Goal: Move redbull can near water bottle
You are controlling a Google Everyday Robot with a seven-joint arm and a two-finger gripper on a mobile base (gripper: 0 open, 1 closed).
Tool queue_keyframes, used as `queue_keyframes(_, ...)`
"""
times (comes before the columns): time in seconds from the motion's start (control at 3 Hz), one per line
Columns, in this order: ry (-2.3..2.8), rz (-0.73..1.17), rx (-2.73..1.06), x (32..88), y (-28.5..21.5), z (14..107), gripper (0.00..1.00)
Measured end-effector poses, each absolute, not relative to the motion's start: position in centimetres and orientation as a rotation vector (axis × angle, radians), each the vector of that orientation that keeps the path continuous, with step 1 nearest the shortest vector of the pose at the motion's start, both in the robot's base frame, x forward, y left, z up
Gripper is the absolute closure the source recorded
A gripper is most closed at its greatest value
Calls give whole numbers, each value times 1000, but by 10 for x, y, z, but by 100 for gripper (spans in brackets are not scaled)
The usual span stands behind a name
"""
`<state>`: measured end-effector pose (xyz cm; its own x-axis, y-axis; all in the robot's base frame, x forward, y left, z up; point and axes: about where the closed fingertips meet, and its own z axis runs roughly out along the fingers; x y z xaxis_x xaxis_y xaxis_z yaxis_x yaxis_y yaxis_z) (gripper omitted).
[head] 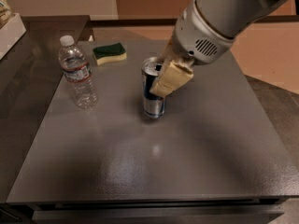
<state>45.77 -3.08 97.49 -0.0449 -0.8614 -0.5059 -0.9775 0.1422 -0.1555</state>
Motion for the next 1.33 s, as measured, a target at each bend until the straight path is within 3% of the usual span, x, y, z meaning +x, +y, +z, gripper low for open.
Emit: queue_keyframes(1.33, 1923, 369, -1840, 487, 70, 958, 100)
